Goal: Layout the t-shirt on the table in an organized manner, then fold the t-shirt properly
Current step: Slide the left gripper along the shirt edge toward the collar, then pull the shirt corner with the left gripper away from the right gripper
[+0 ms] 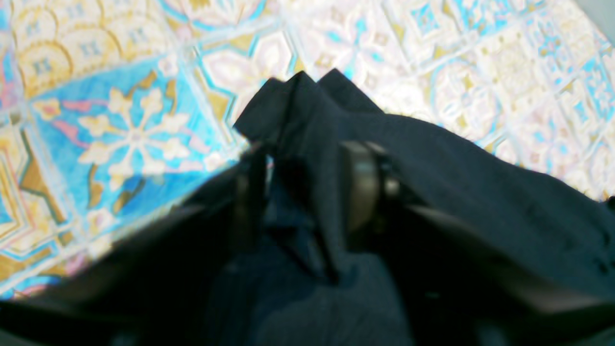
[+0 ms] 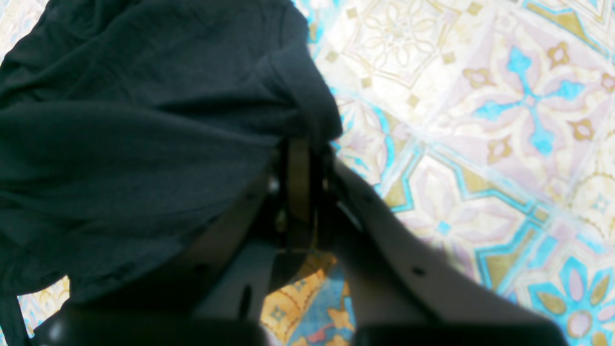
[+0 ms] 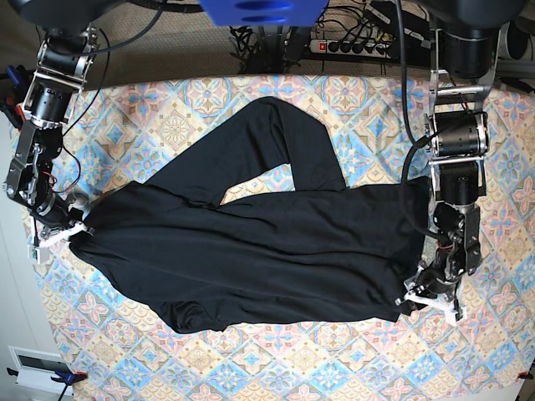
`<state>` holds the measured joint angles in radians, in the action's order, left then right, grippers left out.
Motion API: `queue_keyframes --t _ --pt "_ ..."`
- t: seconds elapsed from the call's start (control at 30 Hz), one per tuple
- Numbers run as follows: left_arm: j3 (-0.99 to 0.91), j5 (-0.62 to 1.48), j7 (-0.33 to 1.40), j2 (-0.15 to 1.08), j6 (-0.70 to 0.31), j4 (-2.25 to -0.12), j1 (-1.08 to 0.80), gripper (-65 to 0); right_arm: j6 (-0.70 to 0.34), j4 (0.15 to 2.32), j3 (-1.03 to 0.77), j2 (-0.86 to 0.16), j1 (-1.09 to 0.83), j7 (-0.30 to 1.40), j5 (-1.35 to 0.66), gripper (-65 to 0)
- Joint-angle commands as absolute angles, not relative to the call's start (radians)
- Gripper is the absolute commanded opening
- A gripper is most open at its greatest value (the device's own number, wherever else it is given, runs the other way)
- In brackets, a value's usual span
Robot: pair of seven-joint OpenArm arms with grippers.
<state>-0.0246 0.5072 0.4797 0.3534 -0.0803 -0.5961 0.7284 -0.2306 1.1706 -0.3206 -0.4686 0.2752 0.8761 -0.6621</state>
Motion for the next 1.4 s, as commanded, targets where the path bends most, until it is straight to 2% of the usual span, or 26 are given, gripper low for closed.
queue_keyframes --t 0.0,0.07,0.13,0.27,0.43,0.7,0.8,0.97,1.03,1.13,1.27,1.37 --pt "-0.03 0.512 0.46 0.38 -0.084 -0.618 0.748 -34.3 -0.232 1.188 -0.325 -0.493 0.298 0.855 -0.676 -64.9" --pt "-0.03 0.519 0.475 0.386 -0.09 -0.618 0.722 -30.8 -0.232 1.188 -0.325 -0.493 0.298 0.855 -0.676 -64.9" --pt "-0.03 0.576 0.544 0.427 -0.091 -0.654 0.687 -30.5 -0.232 1.188 -0.325 -0.493 0.298 0.855 -0.676 -64.9" --pt "-0.03 0.78 0.685 0.498 -0.088 -0.866 0.533 -30.5 -0.232 1.187 -0.325 -0.493 0.298 0.855 -0.676 -64.9" --pt "-0.03 0.901 0.734 0.555 -0.084 -1.087 0.343 -30.5 -0.232 1.187 -0.325 -0.493 0.298 0.855 -0.676 -64.9" --pt "-0.03 0.901 0.723 0.542 -0.084 -1.106 0.242 -30.8 -0.232 1.187 -0.323 -0.493 0.298 0.855 -0.676 -64.9" --pt "-0.03 0.9 0.73 0.527 -0.084 -1.106 0.246 -36.9 -0.232 1.187 -0.323 -0.493 0.298 0.855 -0.676 -64.9" --pt "-0.03 0.905 0.733 0.526 -0.087 -1.109 0.248 -59.2 -0.232 1.187 -0.323 -0.493 0.298 0.855 -0.676 -64.9" --pt "-0.03 0.905 0.736 0.526 -0.087 -1.112 0.243 -65.0 -0.232 1.188 -0.323 -0.493 0.298 0.855 -0.676 -64.9" --pt "-0.041 0.906 0.776 0.532 -0.087 -1.178 0.22 -64.7 -0.232 1.188 -0.325 -0.493 0.298 0.855 -0.676 -64.9" --pt "-0.194 0.903 0.846 0.526 -0.087 -1.317 0.143 -64.6 -0.232 1.188 -0.325 -0.493 0.298 0.855 -0.676 -64.9" --pt "-0.236 0.901 0.906 0.524 -0.087 -1.368 0.125 -64.7 -0.232 1.188 -0.325 -0.493 0.298 0.855 -0.676 -64.9"
